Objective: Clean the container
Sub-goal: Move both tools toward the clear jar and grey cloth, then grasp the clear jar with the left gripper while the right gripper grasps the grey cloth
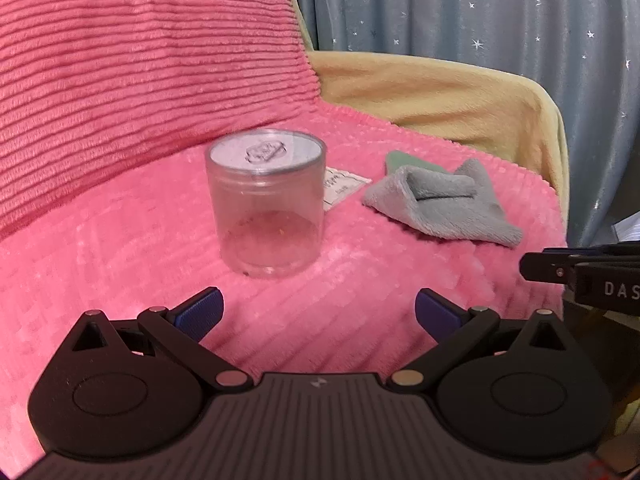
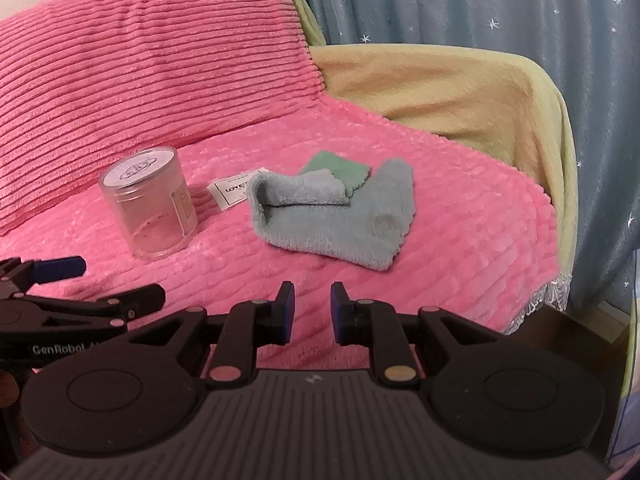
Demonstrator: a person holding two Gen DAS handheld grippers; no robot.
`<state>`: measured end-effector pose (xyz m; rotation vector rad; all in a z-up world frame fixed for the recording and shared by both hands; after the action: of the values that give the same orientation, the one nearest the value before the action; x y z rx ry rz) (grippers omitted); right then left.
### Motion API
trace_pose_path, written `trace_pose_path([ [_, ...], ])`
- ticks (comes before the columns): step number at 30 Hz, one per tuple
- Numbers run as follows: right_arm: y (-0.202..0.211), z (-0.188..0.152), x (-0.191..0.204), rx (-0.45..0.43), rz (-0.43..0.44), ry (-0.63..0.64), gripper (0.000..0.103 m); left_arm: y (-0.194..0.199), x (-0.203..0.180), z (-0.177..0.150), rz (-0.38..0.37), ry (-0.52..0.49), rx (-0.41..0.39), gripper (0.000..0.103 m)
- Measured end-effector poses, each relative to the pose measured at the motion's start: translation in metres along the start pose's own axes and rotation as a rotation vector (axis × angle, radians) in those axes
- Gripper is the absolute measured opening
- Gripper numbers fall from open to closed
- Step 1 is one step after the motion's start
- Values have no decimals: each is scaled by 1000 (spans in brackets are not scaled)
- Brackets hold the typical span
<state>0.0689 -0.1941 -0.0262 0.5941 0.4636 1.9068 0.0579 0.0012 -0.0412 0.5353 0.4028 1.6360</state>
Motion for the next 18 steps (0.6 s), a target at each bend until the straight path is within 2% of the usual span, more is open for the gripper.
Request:
trace_pose_path([
  [5,-7,9,1,-23,16,20,16,-6,7,9,37,-37,-37,103],
  [8,-16,18,5,-40,34,42,16,-12,8,16,28,-67,-67,103],
  [13,-37,30,21,-47,76,135,16,-31,17,24,-2,-72,-56,103],
  [18,-61,38,35,-40,92,192,15,-49,27,24,16,-87,-56,103],
])
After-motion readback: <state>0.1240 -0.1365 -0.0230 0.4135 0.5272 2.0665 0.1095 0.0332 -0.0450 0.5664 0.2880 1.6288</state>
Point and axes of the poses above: each gripper's, at about its wrist camera, not at the fingertips, and y roughly against the way its jaws point, x to its left, z to its top, the point moved 6 cm from there along -y, roughly the way its jaws point, and after that the axes turned 9 degrees about z, right-handed, at the moved point
